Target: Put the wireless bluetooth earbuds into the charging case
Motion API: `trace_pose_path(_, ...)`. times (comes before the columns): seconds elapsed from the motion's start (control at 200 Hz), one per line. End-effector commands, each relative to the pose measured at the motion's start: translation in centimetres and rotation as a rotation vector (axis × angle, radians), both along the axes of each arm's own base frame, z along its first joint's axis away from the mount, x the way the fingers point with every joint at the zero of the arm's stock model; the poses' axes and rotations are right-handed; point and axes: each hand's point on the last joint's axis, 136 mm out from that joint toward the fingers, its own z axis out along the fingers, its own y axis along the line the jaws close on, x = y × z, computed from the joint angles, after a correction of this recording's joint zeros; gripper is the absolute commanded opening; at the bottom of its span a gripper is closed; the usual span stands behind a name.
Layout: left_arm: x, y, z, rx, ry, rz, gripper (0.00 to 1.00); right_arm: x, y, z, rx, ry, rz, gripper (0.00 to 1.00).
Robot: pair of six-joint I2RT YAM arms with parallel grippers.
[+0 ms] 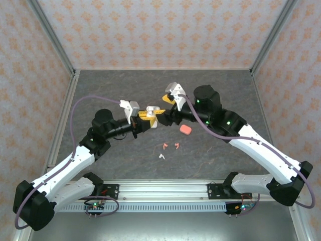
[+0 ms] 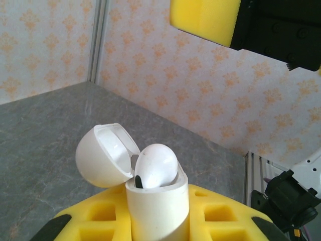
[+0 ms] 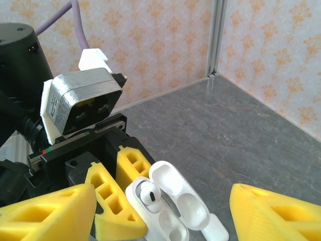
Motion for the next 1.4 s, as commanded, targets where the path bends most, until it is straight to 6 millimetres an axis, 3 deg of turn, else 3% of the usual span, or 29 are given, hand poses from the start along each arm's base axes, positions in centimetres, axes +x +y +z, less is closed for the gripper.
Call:
trace_pose_path(0.0, -0.4, 0.3, 3.1, -0.043, -0.121, 0.014, 0.00, 0.4, -1.6, 1.0, 0.039, 0.013, -0.059, 0.73)
trace_pose_path(0.12, -0.2, 0.7, 3.2, -0.029, -0.125, 0.044, 0.00, 0.7, -2.6, -1.0, 0.005, 0.074, -0.093, 0.72)
trace_pose_path(0.255, 0.6, 2.0, 2.8, 0.017, -0.129, 0.140, 0.00, 0.5, -3.5, -5.0, -0.085, 0.200, -0.145, 0.65)
trace_pose_path(0.43, 2.3, 4.3, 2.0, 0.061, -0.123, 0.310, 0.00, -0.6, -3.3, -11.8, -0.181, 0.445, -0.167, 0.55)
trace_pose_path(0.601, 4.0, 6.1, 1.3, 0.059, -0.075, 0.422, 0.00, -3.1, -1.2, -19.3, -0.305, 0.607, -0.152, 0.53)
trace_pose_path(0.731, 5.7, 8.3, 0.7, -0.006, 0.004, 0.490, 0.00, -4.9, 0.1, -24.0, -0.398, 0.711, -0.138, 0.50)
trace_pose_path(0.876, 6.7, 9.9, 0.2, -0.030, 0.041, 0.543, 0.00, -6.4, -0.3, -28.6, -0.531, 0.827, -0.170, 0.49)
trace_pose_path(1.146, 6.4, 10.2, 0.3, -0.019, 0.043, 0.550, 0.00, -8.1, -0.4, -33.0, -0.660, 0.950, -0.198, 0.49)
trace_pose_path(1.396, 5.9, 10.1, 0.9, -0.015, 0.019, 0.535, 0.00, -7.6, -0.3, -34.3, -0.689, 0.948, -0.232, 0.49)
